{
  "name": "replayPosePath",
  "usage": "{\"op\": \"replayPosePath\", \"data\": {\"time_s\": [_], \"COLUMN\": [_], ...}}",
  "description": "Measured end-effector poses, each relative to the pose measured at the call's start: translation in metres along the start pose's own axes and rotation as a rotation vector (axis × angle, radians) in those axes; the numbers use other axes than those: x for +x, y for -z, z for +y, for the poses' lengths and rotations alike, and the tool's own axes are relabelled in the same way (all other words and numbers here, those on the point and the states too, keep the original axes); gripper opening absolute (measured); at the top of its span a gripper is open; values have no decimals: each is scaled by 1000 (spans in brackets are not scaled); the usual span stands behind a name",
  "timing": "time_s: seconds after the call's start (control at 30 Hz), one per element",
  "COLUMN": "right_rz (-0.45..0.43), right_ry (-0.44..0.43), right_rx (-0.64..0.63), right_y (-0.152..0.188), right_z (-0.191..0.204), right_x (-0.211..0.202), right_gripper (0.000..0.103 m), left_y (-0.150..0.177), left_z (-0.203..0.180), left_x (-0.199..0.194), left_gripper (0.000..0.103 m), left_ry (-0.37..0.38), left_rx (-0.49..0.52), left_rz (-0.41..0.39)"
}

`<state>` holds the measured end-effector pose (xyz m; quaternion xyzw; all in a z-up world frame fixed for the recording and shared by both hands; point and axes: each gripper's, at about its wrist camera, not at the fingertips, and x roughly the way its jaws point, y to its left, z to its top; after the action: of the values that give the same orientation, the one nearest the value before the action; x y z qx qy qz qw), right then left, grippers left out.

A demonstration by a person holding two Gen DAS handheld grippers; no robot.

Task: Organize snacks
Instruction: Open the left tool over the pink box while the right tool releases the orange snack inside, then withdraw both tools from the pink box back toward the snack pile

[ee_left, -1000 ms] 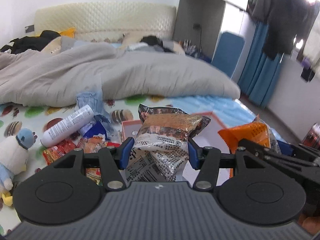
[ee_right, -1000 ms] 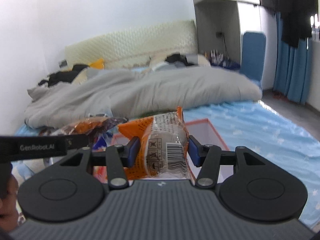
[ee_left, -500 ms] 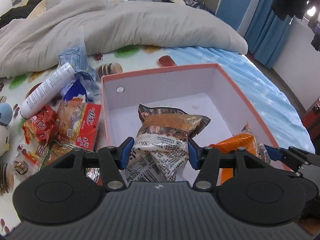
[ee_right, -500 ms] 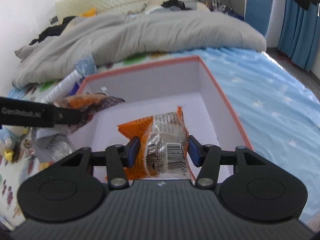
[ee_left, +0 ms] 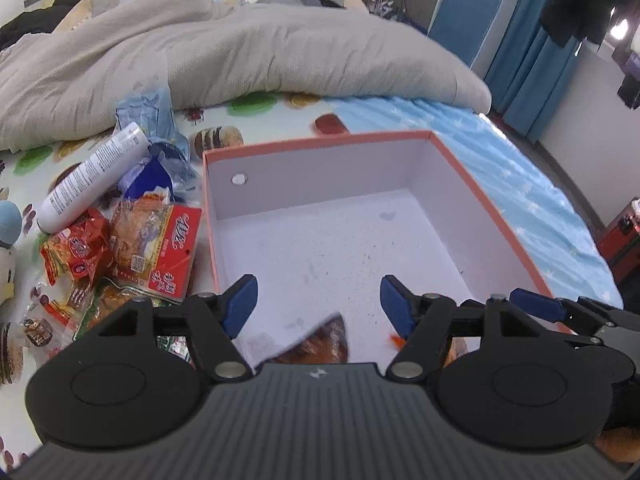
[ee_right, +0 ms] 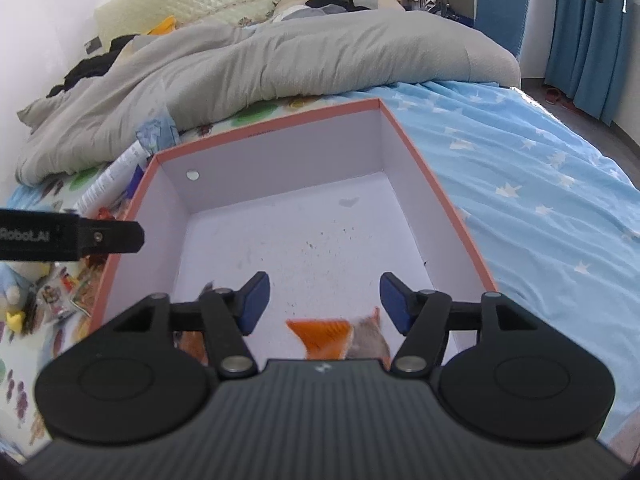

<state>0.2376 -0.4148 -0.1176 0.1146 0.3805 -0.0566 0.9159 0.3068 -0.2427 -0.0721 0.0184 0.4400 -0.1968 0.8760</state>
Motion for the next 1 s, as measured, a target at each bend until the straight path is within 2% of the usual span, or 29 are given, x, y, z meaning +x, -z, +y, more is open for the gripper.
{"op": "replayPosePath", "data": {"time_s": [0.27, 0.53, 0.67, 0.83, 1.0], "right_rz": [-130, -266, -303, -346, -360], "right_ry": [-43, -87, -131, -163, -192], "right_rx": [3, -24, -46, -60, -89], "right_y": [-14, -21, -18, -5, 16], "right_z": [12, 40, 56, 77, 98], "right_x": [-43, -86, -102, -119, -126], "right_gripper": [63, 63, 63, 63, 63], "left_y": [-4, 5, 19, 42, 71], "left_z": [13, 42, 53, 66, 80], "left_x": [-57, -109, -135, -162, -180], "left_gripper": [73, 73, 73, 73, 73], "left_ry": [12, 27, 8, -67, -103], "left_rx": [12, -31, -23, -4, 13], "left_rz": [-141, -230, -281, -359, -388]}}
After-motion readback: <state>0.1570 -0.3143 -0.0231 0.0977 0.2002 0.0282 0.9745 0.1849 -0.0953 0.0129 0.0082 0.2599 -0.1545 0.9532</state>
